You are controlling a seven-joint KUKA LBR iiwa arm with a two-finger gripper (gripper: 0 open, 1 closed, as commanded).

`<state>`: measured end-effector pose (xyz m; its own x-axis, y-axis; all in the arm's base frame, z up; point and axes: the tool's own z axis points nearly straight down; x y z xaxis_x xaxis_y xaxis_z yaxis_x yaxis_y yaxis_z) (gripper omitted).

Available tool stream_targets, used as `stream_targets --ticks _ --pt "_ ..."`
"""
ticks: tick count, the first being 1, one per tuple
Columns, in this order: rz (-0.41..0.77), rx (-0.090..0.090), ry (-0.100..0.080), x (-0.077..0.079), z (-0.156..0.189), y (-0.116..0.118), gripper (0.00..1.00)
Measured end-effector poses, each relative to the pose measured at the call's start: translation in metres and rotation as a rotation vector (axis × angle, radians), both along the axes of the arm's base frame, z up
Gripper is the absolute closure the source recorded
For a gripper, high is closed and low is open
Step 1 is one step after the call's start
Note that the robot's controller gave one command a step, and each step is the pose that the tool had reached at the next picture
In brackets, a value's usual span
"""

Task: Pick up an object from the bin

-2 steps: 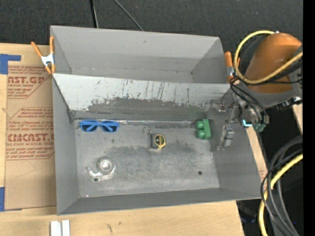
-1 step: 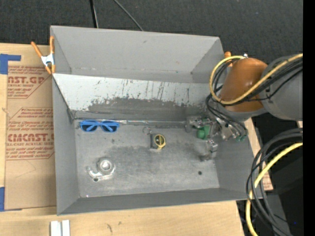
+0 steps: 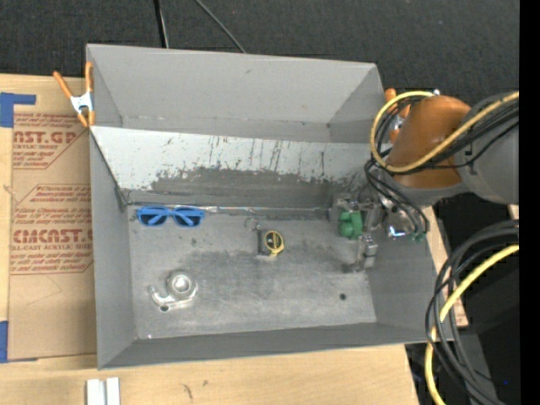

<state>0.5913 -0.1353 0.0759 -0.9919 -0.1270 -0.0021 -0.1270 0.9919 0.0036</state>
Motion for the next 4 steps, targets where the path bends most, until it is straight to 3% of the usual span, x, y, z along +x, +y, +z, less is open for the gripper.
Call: stream_targets --ticks 2,3,4 --pt "-0.200 0.011 -0.005 0.0067 -0.0037 -0.0039 0.00" --pt "-0.204 0.008 -0.012 0.0079 -0.0029 -0.0056 1.00" --pt "-0.200 0.012 0.010 0.0030 -0.0073 -0.0032 0.00"
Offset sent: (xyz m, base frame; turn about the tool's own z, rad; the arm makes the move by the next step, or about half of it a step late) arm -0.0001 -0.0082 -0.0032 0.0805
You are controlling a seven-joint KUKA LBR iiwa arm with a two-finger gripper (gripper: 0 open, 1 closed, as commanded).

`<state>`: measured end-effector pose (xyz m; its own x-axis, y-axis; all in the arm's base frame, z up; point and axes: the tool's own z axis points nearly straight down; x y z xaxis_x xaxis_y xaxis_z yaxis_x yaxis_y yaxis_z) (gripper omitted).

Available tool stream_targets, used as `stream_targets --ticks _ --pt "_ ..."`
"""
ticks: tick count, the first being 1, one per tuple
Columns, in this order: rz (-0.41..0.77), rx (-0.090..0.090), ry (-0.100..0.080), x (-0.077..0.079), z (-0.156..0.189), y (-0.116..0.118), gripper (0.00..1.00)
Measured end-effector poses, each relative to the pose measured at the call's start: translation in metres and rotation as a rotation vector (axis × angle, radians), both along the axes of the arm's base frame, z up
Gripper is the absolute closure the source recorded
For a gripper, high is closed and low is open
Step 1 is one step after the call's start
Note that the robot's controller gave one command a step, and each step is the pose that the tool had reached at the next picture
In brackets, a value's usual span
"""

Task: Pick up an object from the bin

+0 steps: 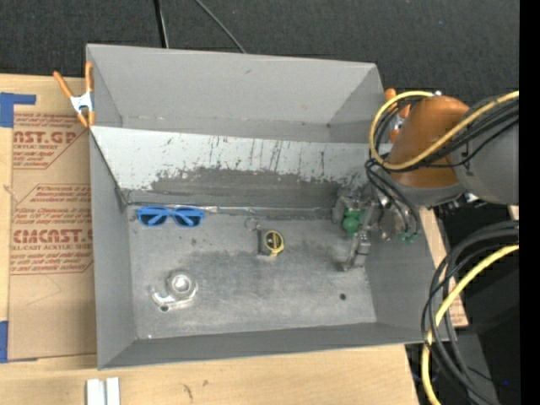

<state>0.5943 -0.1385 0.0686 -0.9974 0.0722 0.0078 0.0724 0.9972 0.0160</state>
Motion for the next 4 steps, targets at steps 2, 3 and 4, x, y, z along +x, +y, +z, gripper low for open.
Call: stream_targets --ticks 2,3,4 --pt "-0.158 -0.005 0.000 0.000 0.020 -0.001 0.00" --pt "-0.344 -0.003 -0.005 0.002 0.003 0.010 0.00" --pt "-0.288 -0.017 -0.004 -0.017 0.001 0.036 0.00"
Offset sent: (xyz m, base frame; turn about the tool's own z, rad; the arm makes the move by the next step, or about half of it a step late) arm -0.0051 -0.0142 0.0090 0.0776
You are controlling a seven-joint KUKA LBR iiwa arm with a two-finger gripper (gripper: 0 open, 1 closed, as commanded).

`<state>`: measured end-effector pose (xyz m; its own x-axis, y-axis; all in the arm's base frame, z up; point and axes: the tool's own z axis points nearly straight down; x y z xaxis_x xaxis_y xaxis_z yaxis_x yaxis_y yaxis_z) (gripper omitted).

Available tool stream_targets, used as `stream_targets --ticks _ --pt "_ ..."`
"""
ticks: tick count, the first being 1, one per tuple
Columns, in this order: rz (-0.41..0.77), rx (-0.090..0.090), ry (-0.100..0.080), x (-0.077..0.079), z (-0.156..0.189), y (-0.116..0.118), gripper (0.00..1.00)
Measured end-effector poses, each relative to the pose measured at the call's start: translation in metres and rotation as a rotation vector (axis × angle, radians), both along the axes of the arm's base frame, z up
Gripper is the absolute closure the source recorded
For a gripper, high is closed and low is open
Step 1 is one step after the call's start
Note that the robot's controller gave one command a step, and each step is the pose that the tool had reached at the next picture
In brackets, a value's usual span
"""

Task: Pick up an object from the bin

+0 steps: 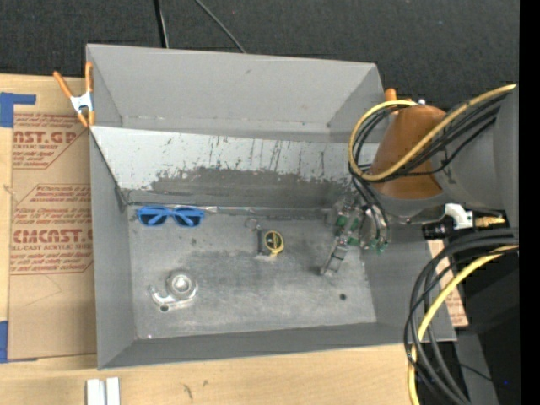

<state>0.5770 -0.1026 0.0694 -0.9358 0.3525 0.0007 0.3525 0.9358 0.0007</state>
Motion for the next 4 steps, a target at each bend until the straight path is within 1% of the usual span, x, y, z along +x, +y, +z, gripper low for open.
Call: stream_targets --ticks 1,2,3,4 --pt "0.135 0.009 -0.001 0.015 0.019 -0.036 0.00" --pt "0.228 0.005 -0.007 0.020 0.005 -0.034 0.00" --pt "-0.017 0.020 -0.009 0.014 0.016 -0.036 0.00" --pt "0.175 0.010 -0.015 0.018 0.005 -0.041 0.00"
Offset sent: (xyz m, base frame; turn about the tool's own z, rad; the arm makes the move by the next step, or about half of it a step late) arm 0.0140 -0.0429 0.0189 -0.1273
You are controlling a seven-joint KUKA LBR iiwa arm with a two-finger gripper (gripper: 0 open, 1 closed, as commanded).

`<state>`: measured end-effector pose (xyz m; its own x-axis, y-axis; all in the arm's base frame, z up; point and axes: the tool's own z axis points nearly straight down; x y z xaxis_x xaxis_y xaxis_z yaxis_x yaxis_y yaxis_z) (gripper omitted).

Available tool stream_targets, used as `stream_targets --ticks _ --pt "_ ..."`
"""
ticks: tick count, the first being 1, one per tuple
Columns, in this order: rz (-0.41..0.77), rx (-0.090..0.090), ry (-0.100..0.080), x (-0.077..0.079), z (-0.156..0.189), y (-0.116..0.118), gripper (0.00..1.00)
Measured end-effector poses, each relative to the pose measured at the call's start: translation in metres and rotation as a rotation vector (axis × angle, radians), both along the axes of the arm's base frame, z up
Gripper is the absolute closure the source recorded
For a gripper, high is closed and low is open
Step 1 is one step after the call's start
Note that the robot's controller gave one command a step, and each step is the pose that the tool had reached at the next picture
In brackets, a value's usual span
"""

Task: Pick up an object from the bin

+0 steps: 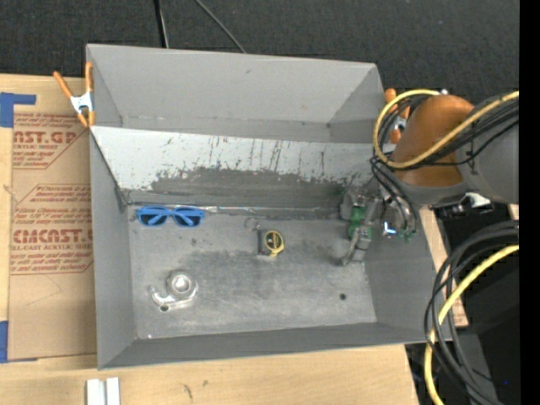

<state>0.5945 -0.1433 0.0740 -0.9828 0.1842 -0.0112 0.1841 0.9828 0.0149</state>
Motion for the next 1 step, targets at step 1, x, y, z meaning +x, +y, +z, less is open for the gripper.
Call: stream_targets --ticks 1 --pt "-0.004 -0.001 0.001 -0.0010 -0.0014 -0.0013 1.00"
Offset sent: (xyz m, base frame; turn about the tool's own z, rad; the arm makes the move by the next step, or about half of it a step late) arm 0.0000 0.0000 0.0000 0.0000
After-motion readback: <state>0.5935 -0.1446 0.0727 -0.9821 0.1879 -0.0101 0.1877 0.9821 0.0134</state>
